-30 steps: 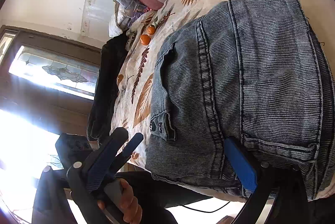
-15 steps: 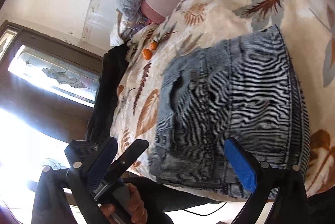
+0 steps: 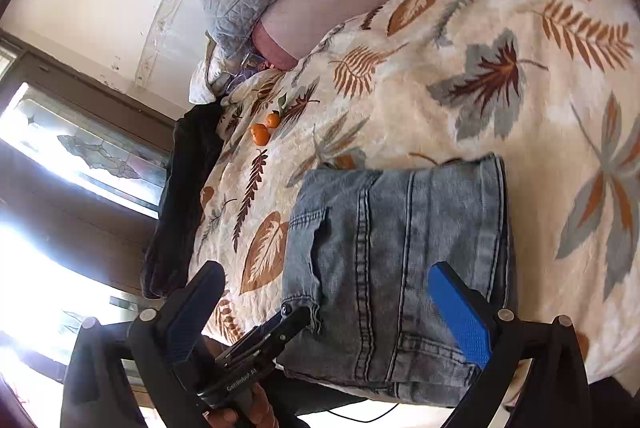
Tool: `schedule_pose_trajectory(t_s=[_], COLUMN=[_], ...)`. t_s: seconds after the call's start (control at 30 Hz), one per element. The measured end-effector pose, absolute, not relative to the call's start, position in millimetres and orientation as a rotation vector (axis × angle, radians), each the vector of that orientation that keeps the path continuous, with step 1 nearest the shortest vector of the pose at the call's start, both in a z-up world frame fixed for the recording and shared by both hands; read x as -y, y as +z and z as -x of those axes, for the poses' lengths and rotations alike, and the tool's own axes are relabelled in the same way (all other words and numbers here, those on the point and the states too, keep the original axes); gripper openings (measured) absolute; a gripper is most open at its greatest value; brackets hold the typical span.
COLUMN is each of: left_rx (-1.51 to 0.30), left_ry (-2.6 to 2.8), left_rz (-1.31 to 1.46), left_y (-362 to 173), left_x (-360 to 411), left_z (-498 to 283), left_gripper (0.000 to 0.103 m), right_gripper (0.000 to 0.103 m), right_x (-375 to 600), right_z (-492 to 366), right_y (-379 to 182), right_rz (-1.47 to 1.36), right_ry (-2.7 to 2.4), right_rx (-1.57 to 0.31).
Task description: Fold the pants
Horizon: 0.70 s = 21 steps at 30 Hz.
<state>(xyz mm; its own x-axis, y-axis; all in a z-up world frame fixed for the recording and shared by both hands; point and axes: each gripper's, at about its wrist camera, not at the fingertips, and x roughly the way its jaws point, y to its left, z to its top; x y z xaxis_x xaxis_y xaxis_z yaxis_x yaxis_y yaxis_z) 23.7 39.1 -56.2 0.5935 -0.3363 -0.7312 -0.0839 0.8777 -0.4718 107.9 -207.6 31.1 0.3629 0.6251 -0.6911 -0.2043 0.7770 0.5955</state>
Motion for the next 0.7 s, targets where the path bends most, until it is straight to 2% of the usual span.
schedule_pose_trajectory(t_s=[0.13,0.27,0.5,0.67,0.7], left_rx=[-0.925,-0.919,-0.914,-0.911,-0.912], left_ry=[-0.148,-0.144,-0.145,-0.142,-0.142], left_rz=[0.453,0.42,0.406,0.39,0.39], left_y=[-53.1,-51.3,-51.0,-50.9,-50.8], left_x=[-34.8,-31.1,-30.8,-28.7,-28.3], left_z=[-22.9,-23.4,-22.4,-22.6,-22.5], left_gripper=[0.043,0.041,0.04,0.04,0.04], right_gripper=[0.103,0.103,0.103,0.102,0.1], right_x=[166.9,111.6,29.8,6.8,4.3], right_z=[-140.0,-179.9,-222.3,-241.8,-241.6], right_y=[51.6,43.2,-9.4,-52.3,-61.0], right_rz=[-0.249,-0.059,0.285,0.382,0.424], right_ry=[0.555,0.556,0.489,0.439,0.426], right_rx=[-1.115,-1.233,-1.347,-1.464,-1.477])
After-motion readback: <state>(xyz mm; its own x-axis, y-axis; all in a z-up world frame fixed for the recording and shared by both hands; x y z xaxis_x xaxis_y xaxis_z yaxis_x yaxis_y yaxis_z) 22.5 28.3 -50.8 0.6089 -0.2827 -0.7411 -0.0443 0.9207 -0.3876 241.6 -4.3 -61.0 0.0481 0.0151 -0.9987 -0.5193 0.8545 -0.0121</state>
